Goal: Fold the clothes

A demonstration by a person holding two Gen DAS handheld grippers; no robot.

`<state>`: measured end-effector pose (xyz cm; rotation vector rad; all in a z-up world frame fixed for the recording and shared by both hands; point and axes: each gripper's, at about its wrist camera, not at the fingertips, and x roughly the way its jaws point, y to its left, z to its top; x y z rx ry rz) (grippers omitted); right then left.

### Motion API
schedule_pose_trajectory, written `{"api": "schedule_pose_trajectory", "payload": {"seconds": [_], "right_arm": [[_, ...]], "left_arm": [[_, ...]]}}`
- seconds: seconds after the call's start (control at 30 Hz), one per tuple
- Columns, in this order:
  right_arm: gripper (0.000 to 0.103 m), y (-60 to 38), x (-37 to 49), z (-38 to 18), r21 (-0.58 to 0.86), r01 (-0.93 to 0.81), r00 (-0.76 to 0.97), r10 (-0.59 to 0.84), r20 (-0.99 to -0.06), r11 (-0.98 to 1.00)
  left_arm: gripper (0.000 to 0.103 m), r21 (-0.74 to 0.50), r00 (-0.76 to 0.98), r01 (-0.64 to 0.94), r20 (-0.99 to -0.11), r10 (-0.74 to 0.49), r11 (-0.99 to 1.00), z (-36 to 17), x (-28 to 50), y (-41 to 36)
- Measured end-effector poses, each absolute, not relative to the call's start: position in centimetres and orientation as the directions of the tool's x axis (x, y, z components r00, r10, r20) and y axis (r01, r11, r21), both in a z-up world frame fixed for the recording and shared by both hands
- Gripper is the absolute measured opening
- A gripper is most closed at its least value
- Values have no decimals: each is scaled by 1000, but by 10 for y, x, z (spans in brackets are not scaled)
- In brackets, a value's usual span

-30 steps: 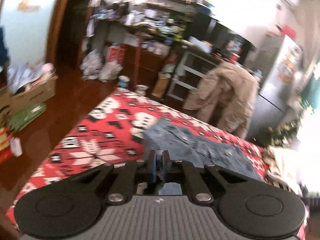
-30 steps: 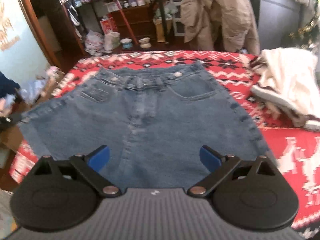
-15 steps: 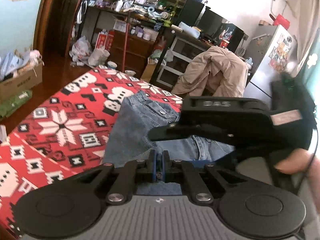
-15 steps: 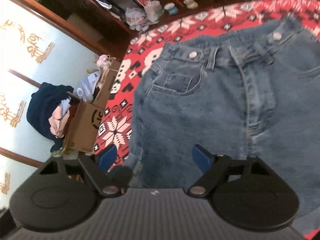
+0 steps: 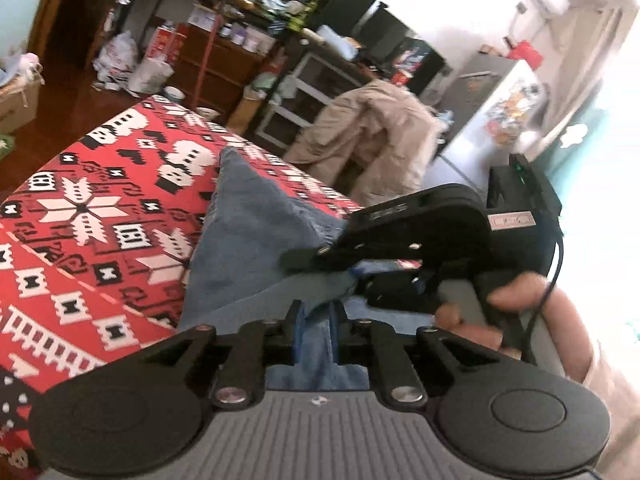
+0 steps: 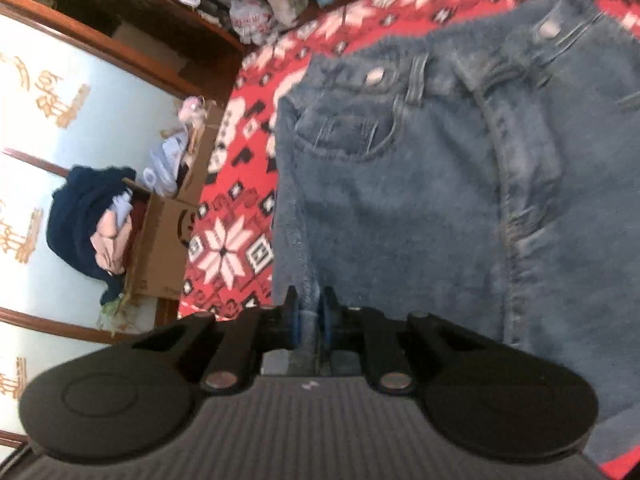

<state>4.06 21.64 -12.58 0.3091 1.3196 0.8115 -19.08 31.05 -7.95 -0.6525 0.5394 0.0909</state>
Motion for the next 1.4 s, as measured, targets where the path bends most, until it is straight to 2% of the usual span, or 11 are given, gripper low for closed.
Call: {"api": "schedule_pose_trajectory", "payload": {"seconds": [0.17,0.37,0.57,0.8,1.07,1.17,1.4], "right_arm": [[11,143,51,-70,618,-356,139,694,-706,701],[10,26,71,-34,576,-278,271,638,-720,768],[9,-61,110,-63,449,-166,368,477,-798,878],[11,-86,132,-138,461,-80,288,463,-838,884],[8,-92,121,-140,497,-99,296,502,-813,862],[9,-89,121,-150,437,-144,292,460,-838,888],[16,-115,114,-152,508,-101,295,513,-806,856]], "left_arm": [[23,-571,874,-202,-472,-117,795,-62,-212,309],[23,-567,848,-196,-507,-152,800,-74,-219,294],[24,-539,792,-189,-577,-197,821,-94,-209,266],[27,-512,739,-182,-634,-227,839,-110,-187,247],[27,-500,721,-178,-652,-233,848,-114,-172,241],[27,-495,720,-178,-654,-230,851,-112,-169,241],[29,-478,710,-184,-669,-220,859,-112,-169,244]]}}
